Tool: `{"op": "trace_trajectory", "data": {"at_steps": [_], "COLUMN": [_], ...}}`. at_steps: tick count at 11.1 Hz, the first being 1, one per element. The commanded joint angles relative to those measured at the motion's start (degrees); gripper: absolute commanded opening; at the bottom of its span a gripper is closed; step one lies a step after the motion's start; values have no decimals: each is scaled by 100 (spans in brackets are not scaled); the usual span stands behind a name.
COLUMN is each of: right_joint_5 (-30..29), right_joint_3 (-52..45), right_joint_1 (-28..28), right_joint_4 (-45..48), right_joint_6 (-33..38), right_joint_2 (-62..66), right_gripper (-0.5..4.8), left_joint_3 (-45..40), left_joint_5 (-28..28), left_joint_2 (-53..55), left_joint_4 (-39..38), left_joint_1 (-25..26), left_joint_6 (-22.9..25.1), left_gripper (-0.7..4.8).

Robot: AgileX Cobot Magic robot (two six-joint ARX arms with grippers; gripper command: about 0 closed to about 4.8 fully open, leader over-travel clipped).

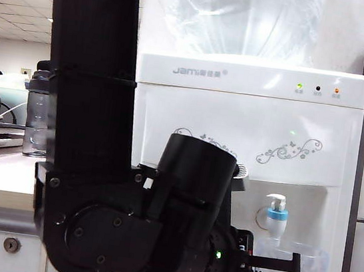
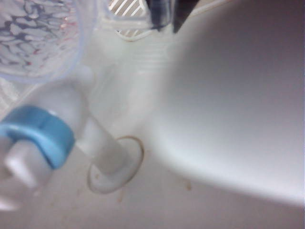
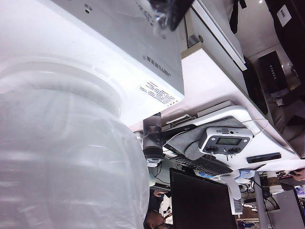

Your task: Pick up the plastic mug from the left desk, go to the cold water outlet of the water dispenser, press the vertical switch to get some water, then put the mug back on the desk.

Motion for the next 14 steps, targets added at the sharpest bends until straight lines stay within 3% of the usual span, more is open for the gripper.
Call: {"op": "trace_trajectory", "data": {"at_steps": [1,8,9,13,14], "right_joint_5": [-11,-31,-31,-31,31], "right_joint_3": [24,24,24,24,24], "right_joint_1": [4,7,7,7,7], "right_joint_4": [31,15,15,-227,-382], "right_joint_6": [-4,-2,-2,-4,-7], "right_joint_2": [-9,-9,-9,-9,-46], "right_gripper": [-5,-6,-6,-6,-5], "left_joint_3": [20,17,20,37,494], "left_joint_5": [-81,-118,-446,-632,-901], "left_joint_2": [-22,-17,-15,20,151], "left_joint_4": [107,-299,-505,-584,-682], "left_joint_1": [4,7,7,11,-48], "left_joint_6": [-15,2,-15,-125,-127], "left_gripper": [-6,-6,-6,-5,-5]}}
